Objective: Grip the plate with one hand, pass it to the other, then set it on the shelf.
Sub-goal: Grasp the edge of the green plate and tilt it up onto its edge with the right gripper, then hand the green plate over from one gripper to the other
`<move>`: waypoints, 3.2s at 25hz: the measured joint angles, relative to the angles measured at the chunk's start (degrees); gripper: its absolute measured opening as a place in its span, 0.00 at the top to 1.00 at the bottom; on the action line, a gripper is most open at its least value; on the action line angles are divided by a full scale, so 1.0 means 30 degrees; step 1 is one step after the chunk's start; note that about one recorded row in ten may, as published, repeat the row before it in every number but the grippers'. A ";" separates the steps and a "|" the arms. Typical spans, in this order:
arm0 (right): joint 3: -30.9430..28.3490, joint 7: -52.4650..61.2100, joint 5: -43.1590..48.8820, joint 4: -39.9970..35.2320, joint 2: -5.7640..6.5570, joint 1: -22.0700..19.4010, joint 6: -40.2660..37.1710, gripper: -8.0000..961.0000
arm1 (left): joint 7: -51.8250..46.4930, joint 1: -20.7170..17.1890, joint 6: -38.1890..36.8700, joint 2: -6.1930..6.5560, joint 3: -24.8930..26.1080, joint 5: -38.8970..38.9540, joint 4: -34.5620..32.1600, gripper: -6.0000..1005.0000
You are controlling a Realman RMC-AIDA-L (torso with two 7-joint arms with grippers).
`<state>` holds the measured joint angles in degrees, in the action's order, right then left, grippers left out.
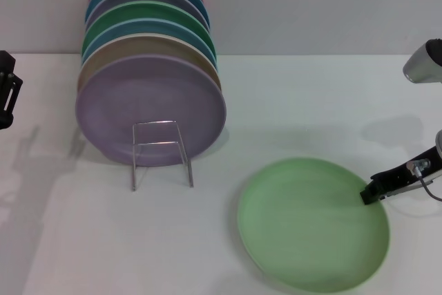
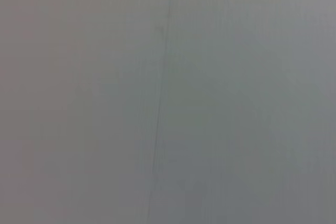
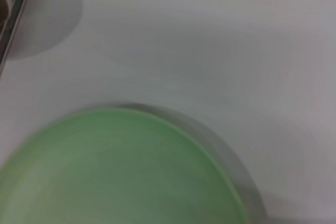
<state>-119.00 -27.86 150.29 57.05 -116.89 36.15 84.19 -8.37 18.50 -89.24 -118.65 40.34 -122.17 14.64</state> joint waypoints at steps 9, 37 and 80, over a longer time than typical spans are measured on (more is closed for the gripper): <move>0.0000 -0.0071 0.0026 0.0375 -0.0031 -0.0135 -0.0225 0.94 | -0.0017 -0.0016 0.0010 -0.0001 0.0018 0.0000 -0.0026 0.24; 0.3127 -0.0696 0.1986 0.7084 -0.0683 -0.1786 -0.8079 0.97 | -0.0112 0.0230 0.0038 -0.0055 0.0029 -0.0071 0.0104 0.24; 1.7019 0.7125 0.1794 -0.7986 -0.0980 -0.7418 -4.8896 0.96 | -0.0204 -0.1482 -0.2158 -0.0075 -0.3472 -0.0265 0.1343 0.24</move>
<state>-67.94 -6.48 155.67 33.09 -119.83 13.89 -62.50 -8.98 14.06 -95.71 -118.87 29.93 -122.96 18.67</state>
